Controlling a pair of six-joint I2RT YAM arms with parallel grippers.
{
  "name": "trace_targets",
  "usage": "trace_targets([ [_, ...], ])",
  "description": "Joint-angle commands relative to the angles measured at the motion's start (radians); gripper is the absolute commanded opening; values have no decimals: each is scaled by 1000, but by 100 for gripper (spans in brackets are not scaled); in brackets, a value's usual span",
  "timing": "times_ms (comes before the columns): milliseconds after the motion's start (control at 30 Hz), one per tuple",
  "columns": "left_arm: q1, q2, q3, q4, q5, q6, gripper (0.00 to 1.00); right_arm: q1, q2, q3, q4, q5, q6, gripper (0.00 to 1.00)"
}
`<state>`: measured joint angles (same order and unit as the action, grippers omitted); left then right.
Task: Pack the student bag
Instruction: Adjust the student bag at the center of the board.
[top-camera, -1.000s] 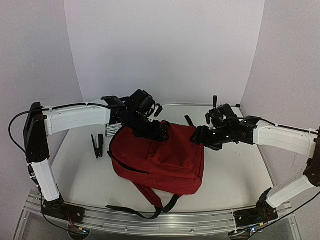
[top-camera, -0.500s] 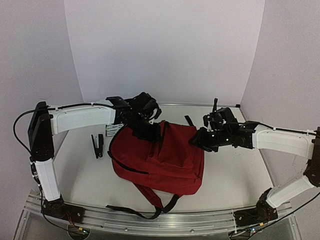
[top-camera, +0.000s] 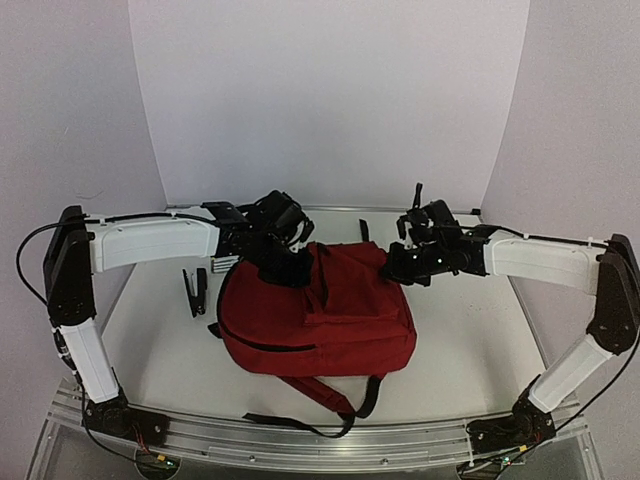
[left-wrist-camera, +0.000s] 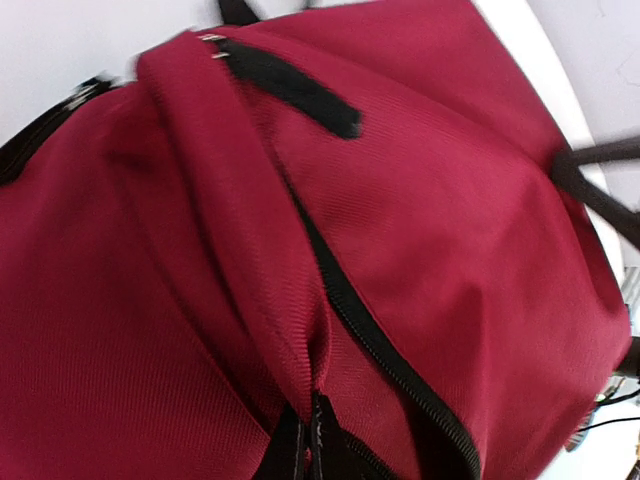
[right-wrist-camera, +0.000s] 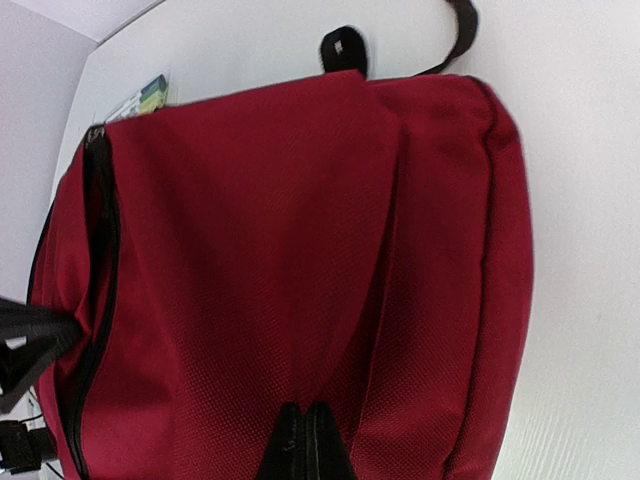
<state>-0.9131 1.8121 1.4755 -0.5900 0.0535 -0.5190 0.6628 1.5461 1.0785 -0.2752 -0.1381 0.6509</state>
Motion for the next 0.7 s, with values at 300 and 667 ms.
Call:
trace_targets([
  [300,-43,-98,-130,126,-1,-228,0,-132,252,426,-115,96,-300,22],
  [667,-18,-178,-352,345,21,-402,0,23,77,448,-278,197,-458,73],
])
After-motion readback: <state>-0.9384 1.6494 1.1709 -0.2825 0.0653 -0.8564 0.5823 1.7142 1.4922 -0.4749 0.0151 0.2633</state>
